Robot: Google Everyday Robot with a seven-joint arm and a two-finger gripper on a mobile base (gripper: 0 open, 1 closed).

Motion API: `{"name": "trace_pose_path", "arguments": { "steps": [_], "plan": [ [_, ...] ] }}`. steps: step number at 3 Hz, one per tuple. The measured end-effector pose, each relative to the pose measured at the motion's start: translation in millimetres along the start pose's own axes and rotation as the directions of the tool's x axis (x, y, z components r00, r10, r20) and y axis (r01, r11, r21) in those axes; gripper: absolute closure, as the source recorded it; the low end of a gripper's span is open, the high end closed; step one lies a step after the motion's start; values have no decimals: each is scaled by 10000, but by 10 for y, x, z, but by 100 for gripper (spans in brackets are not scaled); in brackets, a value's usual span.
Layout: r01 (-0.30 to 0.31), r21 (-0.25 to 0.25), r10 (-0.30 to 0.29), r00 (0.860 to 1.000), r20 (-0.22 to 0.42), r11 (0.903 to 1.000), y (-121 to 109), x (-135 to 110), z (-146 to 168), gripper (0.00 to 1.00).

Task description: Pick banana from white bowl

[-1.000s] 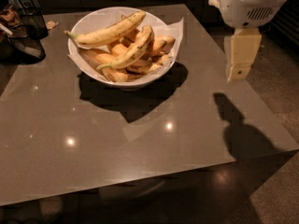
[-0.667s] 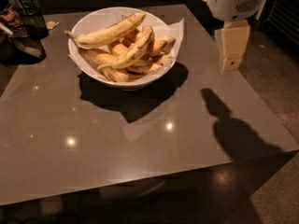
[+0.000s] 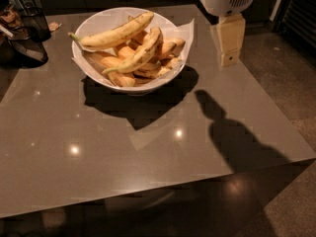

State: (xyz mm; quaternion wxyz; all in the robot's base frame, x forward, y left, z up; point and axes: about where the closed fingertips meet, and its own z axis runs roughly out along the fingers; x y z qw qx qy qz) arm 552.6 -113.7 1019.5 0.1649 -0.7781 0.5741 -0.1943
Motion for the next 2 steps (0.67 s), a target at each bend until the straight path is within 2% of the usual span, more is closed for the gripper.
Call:
{"name": "trace_pose_path", "arguments": {
  "steps": [1, 2],
  "plan": [
    [325, 322, -322, 9994, -90, 9990, -87, -10, 32, 0],
    [1169, 705, -1168, 9931, -49, 9906, -322, -129, 123, 0]
  ]
}}
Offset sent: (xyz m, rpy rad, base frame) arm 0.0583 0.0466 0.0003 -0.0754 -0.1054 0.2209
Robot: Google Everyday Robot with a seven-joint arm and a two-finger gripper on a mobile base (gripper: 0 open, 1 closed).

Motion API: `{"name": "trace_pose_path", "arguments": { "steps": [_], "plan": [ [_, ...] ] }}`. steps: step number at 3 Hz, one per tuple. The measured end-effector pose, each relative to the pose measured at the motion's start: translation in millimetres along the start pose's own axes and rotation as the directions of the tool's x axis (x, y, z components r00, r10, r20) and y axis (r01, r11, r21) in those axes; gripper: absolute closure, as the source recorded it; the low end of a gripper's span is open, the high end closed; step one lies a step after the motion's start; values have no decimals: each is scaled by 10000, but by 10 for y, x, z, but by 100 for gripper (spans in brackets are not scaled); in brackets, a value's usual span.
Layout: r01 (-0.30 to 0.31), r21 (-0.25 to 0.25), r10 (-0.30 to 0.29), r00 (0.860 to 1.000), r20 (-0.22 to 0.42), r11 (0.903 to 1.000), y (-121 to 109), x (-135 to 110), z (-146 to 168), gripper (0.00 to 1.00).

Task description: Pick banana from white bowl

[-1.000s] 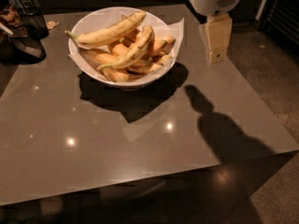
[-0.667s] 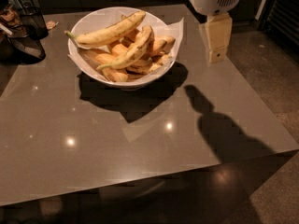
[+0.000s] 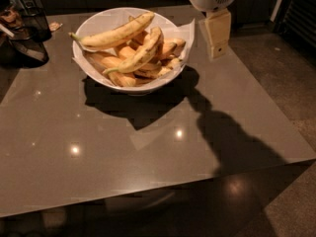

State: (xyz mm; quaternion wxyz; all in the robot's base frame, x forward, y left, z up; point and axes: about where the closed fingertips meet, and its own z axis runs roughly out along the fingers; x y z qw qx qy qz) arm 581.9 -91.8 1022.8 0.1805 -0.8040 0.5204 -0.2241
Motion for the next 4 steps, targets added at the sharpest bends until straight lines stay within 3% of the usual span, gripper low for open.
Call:
{"name": "trace_pose_path", "arguments": {
  "steps": [1, 2, 4],
  "plan": [
    [921, 136, -924, 9955, 230, 9957, -175, -156, 126, 0],
    [1647, -31, -1645, 9856, 385, 9863, -243, -305, 289, 4],
    [2234, -458, -2204, 9735, 612, 9737, -316, -481, 534, 39]
  ]
}}
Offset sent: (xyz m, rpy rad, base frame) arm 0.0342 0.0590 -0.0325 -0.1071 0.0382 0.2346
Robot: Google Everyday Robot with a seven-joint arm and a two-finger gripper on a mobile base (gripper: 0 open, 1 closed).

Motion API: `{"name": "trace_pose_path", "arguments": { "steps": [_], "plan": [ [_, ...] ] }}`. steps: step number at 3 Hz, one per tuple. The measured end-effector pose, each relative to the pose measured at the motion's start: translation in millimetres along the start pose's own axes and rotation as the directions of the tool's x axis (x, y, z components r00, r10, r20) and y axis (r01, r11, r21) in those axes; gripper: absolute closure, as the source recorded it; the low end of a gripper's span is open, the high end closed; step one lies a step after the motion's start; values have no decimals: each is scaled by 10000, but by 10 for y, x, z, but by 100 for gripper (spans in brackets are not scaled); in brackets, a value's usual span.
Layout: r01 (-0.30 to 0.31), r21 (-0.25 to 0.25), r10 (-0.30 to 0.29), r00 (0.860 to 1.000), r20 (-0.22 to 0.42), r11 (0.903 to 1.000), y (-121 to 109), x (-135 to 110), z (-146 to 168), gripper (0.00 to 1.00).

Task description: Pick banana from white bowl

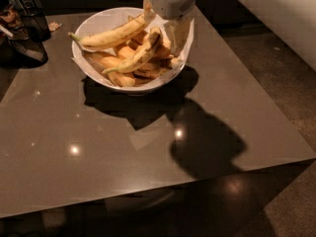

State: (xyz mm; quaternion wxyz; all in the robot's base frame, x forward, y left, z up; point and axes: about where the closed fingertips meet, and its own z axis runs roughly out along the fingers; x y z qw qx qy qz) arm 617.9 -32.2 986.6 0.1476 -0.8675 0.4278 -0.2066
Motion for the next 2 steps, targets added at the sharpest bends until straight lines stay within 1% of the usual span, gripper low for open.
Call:
{"name": "trace_pose_path", "arguments": {
  "steps": [1, 2],
  "plan": [
    [200, -160, -198, 9998, 69, 9997, -64, -48, 65, 41],
    [425, -267, -422, 9990, 113, 9987, -126, -88, 106, 41]
  ]
}}
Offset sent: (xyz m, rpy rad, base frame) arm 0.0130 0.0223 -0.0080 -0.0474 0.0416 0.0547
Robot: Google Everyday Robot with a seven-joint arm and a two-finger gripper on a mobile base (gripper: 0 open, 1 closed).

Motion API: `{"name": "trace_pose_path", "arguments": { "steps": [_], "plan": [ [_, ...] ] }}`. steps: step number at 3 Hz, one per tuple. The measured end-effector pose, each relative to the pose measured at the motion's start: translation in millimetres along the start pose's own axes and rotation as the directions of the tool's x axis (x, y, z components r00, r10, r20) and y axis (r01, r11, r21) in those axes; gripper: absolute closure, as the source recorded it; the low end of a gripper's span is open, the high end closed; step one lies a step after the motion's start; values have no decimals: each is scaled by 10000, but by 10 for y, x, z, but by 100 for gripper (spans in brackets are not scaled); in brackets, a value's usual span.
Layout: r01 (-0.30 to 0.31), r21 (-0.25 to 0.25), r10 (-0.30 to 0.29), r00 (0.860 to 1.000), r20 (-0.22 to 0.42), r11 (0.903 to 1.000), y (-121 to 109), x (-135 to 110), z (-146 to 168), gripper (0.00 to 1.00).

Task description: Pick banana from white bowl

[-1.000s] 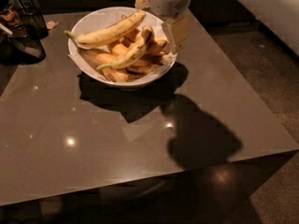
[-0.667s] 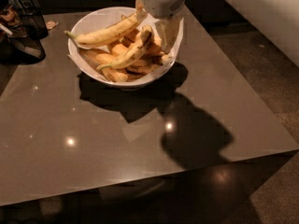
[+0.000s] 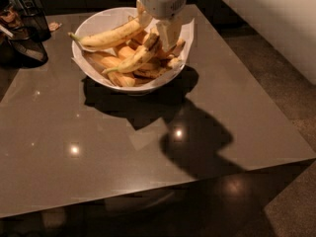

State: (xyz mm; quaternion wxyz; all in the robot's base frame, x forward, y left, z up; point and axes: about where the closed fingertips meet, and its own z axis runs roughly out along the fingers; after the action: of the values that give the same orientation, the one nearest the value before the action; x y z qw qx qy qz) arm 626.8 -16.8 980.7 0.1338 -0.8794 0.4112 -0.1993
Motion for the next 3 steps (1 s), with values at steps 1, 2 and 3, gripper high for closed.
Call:
{"name": "trace_pose_path", "arguments": {
  "steps": [1, 2, 3],
  "plan": [
    [203, -59, -203, 9997, 117, 9998, -57, -58, 37, 49],
    [291, -150, -287, 9993, 236, 9995, -86, -109, 74, 49],
    [341, -239, -333, 9989, 322, 9991, -85, -151, 100, 46]
  ]
}}
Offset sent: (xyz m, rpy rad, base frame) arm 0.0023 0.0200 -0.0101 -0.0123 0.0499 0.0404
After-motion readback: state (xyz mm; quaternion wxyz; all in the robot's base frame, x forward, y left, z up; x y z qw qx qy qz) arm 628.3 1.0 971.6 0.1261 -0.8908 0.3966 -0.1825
